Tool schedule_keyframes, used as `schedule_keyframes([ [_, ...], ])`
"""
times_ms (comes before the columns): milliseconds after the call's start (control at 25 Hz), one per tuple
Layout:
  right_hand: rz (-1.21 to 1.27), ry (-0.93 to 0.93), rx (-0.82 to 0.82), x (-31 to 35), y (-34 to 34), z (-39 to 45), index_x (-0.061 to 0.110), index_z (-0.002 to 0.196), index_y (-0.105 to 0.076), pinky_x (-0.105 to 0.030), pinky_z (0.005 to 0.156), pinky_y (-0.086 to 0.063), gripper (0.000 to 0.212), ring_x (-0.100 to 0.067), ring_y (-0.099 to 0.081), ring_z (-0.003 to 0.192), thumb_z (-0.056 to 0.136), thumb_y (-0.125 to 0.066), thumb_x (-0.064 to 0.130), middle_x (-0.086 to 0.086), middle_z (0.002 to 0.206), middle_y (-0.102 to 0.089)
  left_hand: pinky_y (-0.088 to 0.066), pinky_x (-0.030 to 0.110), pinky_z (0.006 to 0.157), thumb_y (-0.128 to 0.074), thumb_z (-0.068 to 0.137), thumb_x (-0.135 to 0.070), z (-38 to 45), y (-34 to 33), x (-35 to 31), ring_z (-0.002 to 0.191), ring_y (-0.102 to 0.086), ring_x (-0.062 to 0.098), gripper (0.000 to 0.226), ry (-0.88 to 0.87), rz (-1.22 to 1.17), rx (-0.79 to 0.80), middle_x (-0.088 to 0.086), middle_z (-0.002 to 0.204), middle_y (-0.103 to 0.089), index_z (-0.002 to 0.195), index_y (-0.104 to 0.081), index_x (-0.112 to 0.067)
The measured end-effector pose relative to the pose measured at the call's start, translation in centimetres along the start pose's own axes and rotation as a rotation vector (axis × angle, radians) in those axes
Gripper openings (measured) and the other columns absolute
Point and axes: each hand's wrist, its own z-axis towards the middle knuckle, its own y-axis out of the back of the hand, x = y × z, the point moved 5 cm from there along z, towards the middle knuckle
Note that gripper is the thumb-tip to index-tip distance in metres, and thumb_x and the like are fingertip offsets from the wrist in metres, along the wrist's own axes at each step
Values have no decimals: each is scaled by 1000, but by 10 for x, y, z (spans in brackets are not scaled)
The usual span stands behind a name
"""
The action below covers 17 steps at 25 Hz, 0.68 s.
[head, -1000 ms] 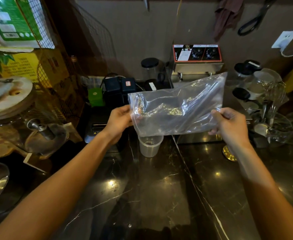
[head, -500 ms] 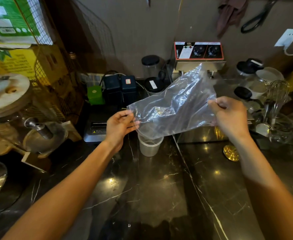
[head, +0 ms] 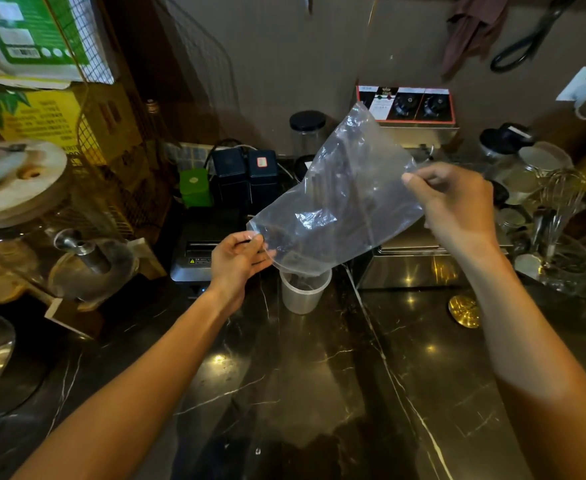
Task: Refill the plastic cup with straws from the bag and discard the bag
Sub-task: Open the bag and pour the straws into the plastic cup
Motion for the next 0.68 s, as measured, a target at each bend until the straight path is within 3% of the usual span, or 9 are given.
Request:
schedule_keyframes([
  [120, -22, 19, 11, 5, -2, 0, 35, 89, -74, -57, 74, -62, 19, -22, -73, 86, 91, -65, 51, 7, 90, -74, -65, 33, 78, -62, 101, -10, 1, 3, 3, 101, -76, 35, 30, 6, -6, -10, 11, 95, -77, 125, -59, 6],
  [320, -3, 31, -10, 12, 2, 0, 31, 91, -75, -57, 75, -61, 23, -24, -73, 85, 91, -64, 51, 5, 90, -74, -65, 33, 78, -62, 101, -10, -1, 0, -3, 85, -79, 24, 29, -39, -1, -15, 14, 95, -73, 124, -57, 7],
  [560, -19, 127, -36, 28, 11, 0, 24, 95, -77, -46, 74, -60, 24, -15, -64, 66, 96, -64, 45, 4, 85, -74, -65, 41, 85, -62, 101, -11, 0, -2, -7, 84, -78, 24, 23, -79, 1, -12, 17, 97, -72, 121, -58, 1],
  [680, -44, 201, -17, 33, 10, 0, 20, 98, -78, -47, 80, -59, 23, -17, -67, 75, 98, -63, 38, 5, 88, -73, -64, 42, 85, -62, 101, -10, -2, -4, -4, 83, -78, 23, 17, -70, -38, -13, 16, 95, -71, 116, -58, -5],
])
